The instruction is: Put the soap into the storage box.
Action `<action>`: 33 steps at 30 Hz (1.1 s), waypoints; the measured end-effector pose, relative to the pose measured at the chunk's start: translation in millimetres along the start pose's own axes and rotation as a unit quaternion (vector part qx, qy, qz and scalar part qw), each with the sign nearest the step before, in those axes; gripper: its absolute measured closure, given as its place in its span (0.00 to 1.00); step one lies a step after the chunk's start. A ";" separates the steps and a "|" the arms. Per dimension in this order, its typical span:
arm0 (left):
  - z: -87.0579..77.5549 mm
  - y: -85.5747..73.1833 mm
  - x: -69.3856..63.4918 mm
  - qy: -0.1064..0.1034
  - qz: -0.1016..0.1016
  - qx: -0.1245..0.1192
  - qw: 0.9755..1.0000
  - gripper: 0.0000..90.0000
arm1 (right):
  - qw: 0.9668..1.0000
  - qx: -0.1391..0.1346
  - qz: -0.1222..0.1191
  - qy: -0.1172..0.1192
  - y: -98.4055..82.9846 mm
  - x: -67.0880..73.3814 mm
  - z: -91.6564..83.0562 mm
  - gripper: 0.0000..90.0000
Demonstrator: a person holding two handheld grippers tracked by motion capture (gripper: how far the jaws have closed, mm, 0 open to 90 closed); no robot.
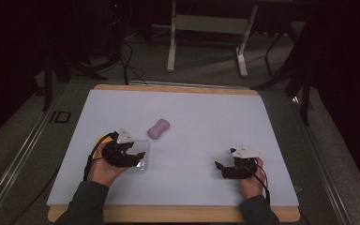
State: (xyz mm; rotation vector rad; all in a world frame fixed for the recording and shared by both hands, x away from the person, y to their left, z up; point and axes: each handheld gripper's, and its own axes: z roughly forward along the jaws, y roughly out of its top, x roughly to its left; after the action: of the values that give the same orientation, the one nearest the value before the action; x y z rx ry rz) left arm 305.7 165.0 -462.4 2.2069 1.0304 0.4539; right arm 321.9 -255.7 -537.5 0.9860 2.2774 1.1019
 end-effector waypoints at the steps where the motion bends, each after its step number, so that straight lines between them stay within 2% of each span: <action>1: 0.1 1.6 1.3 0.001 0.001 0.001 1.000 0.44 | 1.000 0.000 0.000 0.000 0.0 0.1 0.0 0.17; 7: 2.4 9.8 7.3 0.002 0.005 0.001 1.000 0.43 | 1.000 -0.001 -0.001 0.000 0.0 0.2 -0.3 0.17; 11: 9.2 15.8 13.2 -0.004 0.005 0.009 1.000 0.42 | 1.000 -0.003 -0.001 0.002 -0.2 0.2 -0.7 0.17; 18: 16.8 23.2 17.5 -0.008 0.010 0.014 1.000 0.41 | 1.000 -0.005 -0.002 0.003 -0.3 0.3 -1.0 0.17; 22: 20.7 27.4 19.6 -0.012 0.009 0.015 1.000 0.41 | 1.000 -0.007 -0.003 0.002 -0.5 0.7 -1.1 0.21; 26: 23.1 32.7 23.1 -0.015 0.006 0.013 1.000 0.41 | 1.000 -0.006 -0.006 0.002 -0.5 0.7 -1.4 0.21; 33: 28.3 41.7 26.5 -0.014 0.008 0.014 1.000 0.41 | 1.000 -0.007 -0.004 0.003 -0.4 0.1 -1.4 0.21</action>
State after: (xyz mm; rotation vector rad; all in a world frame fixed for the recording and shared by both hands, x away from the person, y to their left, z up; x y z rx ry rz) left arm 360.8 153.9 -453.5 2.2414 1.0099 0.4187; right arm 320.8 -256.5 -537.0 0.9684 2.2743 1.1171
